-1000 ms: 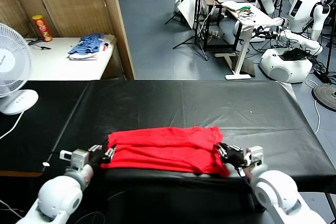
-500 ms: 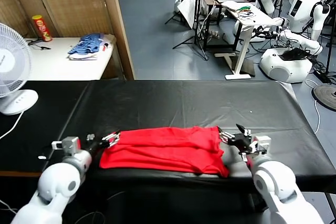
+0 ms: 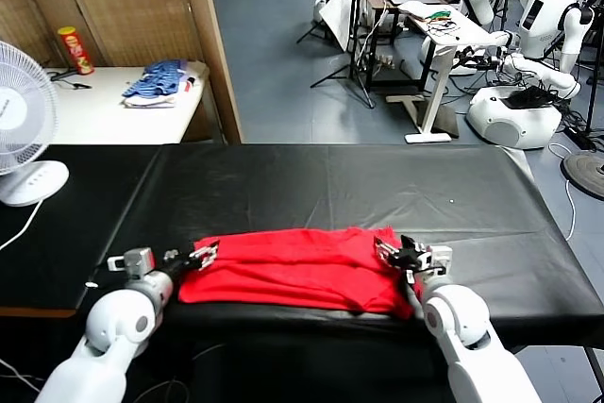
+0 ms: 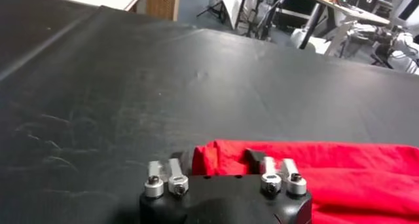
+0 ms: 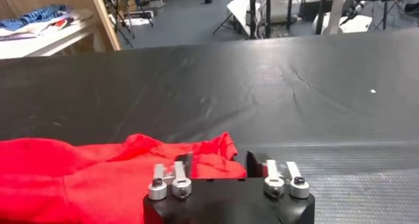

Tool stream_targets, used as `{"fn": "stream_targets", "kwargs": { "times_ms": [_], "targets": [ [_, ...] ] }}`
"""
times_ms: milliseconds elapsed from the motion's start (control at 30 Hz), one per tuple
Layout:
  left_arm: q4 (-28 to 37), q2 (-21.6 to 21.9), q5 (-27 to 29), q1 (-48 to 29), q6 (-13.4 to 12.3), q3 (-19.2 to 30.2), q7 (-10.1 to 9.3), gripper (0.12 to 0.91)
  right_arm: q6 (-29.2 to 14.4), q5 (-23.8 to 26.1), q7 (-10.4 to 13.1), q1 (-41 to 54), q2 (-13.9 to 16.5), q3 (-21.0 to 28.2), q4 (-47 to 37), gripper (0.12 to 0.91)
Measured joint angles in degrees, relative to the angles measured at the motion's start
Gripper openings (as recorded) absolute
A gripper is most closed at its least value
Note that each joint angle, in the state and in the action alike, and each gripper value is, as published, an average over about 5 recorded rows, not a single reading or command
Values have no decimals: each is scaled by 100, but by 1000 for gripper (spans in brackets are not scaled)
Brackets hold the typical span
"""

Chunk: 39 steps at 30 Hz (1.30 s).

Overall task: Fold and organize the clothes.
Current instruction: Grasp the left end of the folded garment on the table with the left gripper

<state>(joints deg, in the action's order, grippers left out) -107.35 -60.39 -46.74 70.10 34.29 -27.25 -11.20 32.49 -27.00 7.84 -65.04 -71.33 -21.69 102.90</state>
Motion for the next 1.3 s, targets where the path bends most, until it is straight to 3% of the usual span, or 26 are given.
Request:
{"fn": "stream_targets", "kwargs": {
  "times_ms": [133,233,400,533,633,700,900,1000,1067,1300],
  "targets": [
    [40,-30,259,-30,-132,65,57,309,-195,188,43,-19,-77,58,-62,158],
    [111,-64,681,-43,-367,134,132,172,-408,401,103,-17,-148,109,-137,139],
    [242,-125,1589,-67,-744,210,235,145,-582,532,33,6,-204,143,-207,136],
    [282,-140,1833,-115,-808,205,335,140,-575,519,-141,-49,-157,110,-124,168],
    [263,-132,1788,-141,-807,173,378,179,-554,479,-238,-143,-83,50,37,294],
    [229,-111,1720,-142,-794,143,380,261,-548,424,-275,-234,-13,-16,202,411],
    [44,20,1447,-22,-734,-16,372,597,-550,273,-296,-598,195,-275,787,724],
    [-60,49,1272,81,-692,-113,371,736,-551,259,-296,-753,230,-347,1015,787],
    [-122,38,1146,169,-660,-173,370,781,-548,259,-297,-816,230,-351,1128,795],
    [-144,-95,946,474,-601,-266,328,798,-520,264,-288,-896,201,-307,1358,798]
  ]
}}
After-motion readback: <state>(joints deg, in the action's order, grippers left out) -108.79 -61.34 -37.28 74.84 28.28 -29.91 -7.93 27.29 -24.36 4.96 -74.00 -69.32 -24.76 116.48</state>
